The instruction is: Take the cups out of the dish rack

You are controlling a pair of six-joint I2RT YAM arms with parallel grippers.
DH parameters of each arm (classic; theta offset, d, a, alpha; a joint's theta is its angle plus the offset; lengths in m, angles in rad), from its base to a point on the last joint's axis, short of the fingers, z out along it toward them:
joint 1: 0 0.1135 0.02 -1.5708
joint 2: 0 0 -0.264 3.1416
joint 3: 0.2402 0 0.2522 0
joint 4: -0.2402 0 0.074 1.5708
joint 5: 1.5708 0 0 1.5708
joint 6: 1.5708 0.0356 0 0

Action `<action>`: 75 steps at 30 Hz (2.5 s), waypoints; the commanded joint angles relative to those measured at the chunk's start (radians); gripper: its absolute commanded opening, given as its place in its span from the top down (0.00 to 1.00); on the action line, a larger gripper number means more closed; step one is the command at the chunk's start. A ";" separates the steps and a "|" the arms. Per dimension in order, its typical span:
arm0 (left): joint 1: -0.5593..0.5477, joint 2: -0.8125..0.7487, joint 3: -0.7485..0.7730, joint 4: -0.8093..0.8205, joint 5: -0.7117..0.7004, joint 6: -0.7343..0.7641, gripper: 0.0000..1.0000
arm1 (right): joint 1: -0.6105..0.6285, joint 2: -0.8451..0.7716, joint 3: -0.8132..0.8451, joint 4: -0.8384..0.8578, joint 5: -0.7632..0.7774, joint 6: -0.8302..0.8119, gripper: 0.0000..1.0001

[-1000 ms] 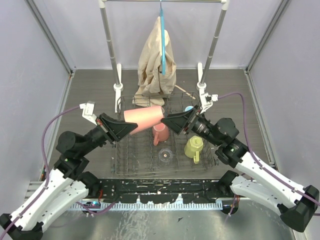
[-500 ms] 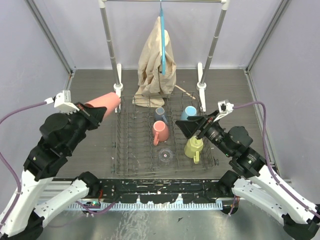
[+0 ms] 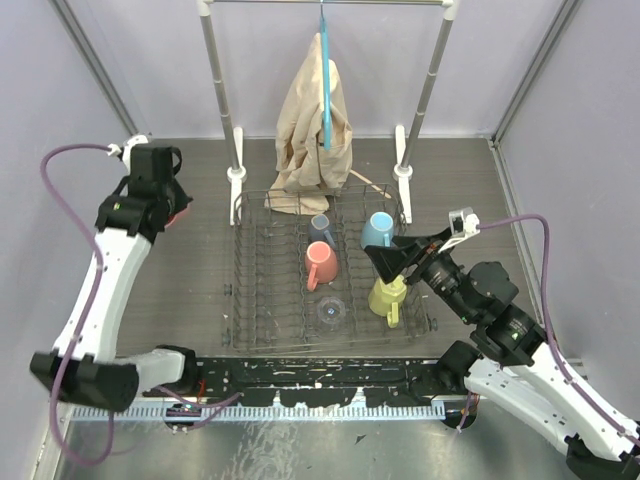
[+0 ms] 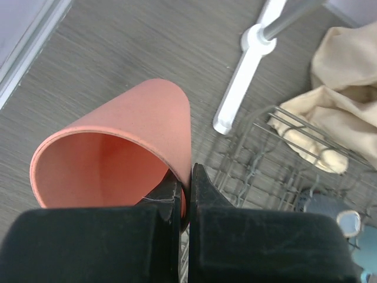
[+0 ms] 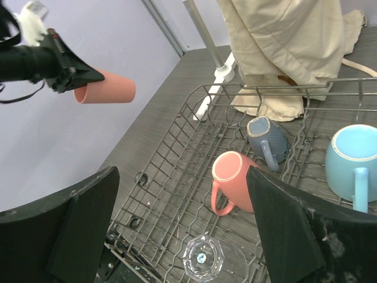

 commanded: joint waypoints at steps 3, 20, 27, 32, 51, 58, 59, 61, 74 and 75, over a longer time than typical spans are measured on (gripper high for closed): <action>0.078 0.288 0.149 0.019 0.077 0.057 1.00 | 0.000 -0.017 0.058 -0.011 0.048 -0.065 0.05; 0.127 0.745 0.454 -0.179 0.252 0.115 1.00 | 0.000 0.023 0.060 -0.009 0.086 -0.112 0.04; 0.128 0.730 0.406 -0.205 0.309 0.146 1.00 | 0.000 0.025 0.048 0.006 0.073 -0.096 0.04; 0.127 0.748 0.393 -0.232 0.308 0.160 1.00 | 0.000 0.017 0.047 0.001 0.067 -0.085 0.04; 0.124 0.714 0.283 -0.176 0.319 0.173 0.58 | 0.000 -0.007 0.041 -0.015 0.090 -0.085 0.04; 0.121 0.659 0.316 -0.201 0.348 0.182 0.42 | -0.001 0.034 0.051 -0.018 0.128 -0.096 0.04; 0.121 0.647 0.319 -0.203 0.352 0.181 0.40 | 0.000 0.046 0.057 -0.023 0.133 -0.097 0.04; 0.121 0.615 0.318 -0.194 0.366 0.178 0.36 | -0.001 0.073 0.071 -0.039 0.144 -0.099 0.04; 0.054 0.302 0.213 -0.069 0.481 0.061 0.28 | -0.001 0.384 0.255 -0.287 0.304 -0.118 0.04; 0.033 0.265 0.177 -0.041 0.484 0.047 0.28 | -0.001 0.395 0.251 -0.295 0.292 -0.114 0.04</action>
